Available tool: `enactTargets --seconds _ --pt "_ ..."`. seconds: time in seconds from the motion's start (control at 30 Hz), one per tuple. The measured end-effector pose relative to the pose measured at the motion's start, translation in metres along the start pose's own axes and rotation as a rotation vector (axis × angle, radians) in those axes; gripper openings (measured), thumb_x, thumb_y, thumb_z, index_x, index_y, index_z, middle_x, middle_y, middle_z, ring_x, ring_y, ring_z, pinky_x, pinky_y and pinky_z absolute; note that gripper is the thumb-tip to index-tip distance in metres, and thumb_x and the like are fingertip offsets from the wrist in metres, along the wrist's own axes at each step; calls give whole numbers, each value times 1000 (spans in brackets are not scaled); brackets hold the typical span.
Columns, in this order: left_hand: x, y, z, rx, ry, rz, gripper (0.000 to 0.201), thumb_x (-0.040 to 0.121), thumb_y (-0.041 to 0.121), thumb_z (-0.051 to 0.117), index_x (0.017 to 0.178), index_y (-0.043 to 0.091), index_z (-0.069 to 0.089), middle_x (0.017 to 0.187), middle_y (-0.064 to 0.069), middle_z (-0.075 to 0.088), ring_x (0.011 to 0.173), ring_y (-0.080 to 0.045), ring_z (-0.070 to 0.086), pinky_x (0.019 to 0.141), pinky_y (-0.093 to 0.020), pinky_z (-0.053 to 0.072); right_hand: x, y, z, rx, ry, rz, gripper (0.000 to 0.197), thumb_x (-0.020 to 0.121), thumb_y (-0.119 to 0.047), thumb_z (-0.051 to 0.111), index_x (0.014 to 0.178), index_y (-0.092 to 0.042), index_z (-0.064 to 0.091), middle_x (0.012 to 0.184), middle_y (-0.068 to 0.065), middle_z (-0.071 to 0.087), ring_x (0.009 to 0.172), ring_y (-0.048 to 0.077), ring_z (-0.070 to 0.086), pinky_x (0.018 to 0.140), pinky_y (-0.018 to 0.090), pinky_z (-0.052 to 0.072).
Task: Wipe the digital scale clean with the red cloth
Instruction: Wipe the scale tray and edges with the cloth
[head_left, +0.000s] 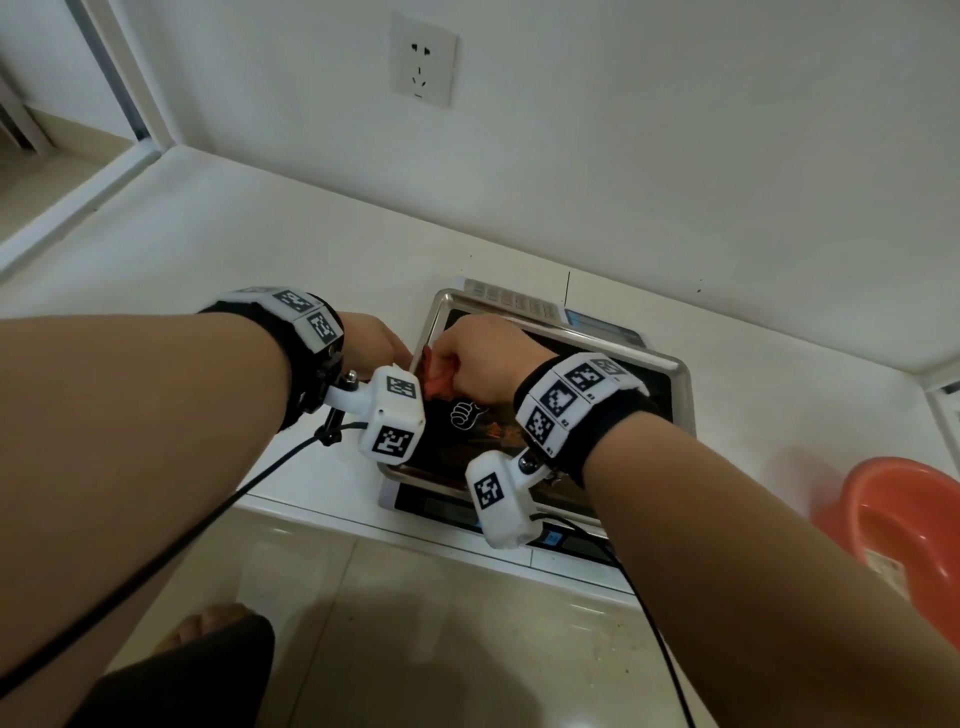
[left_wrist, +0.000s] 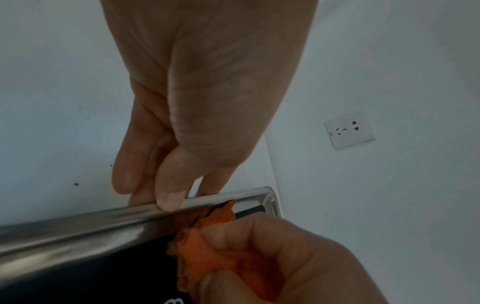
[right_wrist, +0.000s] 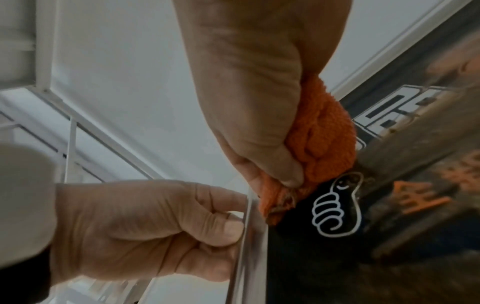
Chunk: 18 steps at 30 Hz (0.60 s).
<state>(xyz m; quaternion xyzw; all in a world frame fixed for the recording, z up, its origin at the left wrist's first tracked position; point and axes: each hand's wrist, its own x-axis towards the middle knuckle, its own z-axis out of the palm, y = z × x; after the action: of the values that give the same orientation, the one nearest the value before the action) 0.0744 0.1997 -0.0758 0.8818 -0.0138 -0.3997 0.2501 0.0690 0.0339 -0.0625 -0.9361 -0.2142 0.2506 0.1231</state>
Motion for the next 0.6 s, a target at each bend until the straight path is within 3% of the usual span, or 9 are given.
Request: enactTargets --seconds 0.13,0.23,0.3,0.4,0.5,0.53,0.6 --pt "-1 0 0 11 -3 17 32 88 13 55 116 19 67 112 2 71 110 -21 63 102 -39 47 -9 -4 0 -35 -94 -62 9 82 -12 76 85 -20 79 80 -13 70 75 2 61 63 15 43" --pt "1 -7 1 -94 -36 8 30 85 12 57 111 18 69 108 -2 73 109 -25 64 101 -43 48 -18 -2 -11 -55 -173 -17 20 83 -3 70 93 -18 80 84 -11 70 72 2 60 53 13 46" --pt "3 -10 0 -147 -43 2 27 83 10 59 107 16 71 109 -6 73 106 -26 66 100 -45 48 -16 1 -15 -25 -93 -8 27 82 -1 66 93 -22 80 87 -11 72 76 1 63 59 15 50" --pt "4 -10 -1 -158 -47 2 26 83 12 61 104 18 73 106 -5 74 105 -27 66 100 -43 49 -11 -1 -10 11 -11 -4 20 85 -10 69 95 -24 79 83 -17 71 71 -8 58 64 14 44" --pt "1 -6 0 -96 -27 -4 29 84 16 60 111 19 70 107 -2 73 109 -26 64 101 -42 48 -11 -10 1 -13 -50 -22 12 85 -20 74 95 -22 80 89 -10 75 81 4 66 74 24 54" --pt "0 -4 0 -66 -14 -6 31 84 17 60 114 21 68 107 1 72 108 -23 64 101 -39 48 -13 -13 2 -8 -67 -30 12 85 -18 74 94 -21 79 87 -9 74 80 6 67 73 25 57" --pt "-2 0 -1 -19 -2 3 33 86 18 58 118 22 66 111 4 70 107 -19 63 99 -35 48 -19 -18 2 -46 -111 -65 15 86 -12 72 96 -20 78 76 -13 66 70 4 61 62 18 52"
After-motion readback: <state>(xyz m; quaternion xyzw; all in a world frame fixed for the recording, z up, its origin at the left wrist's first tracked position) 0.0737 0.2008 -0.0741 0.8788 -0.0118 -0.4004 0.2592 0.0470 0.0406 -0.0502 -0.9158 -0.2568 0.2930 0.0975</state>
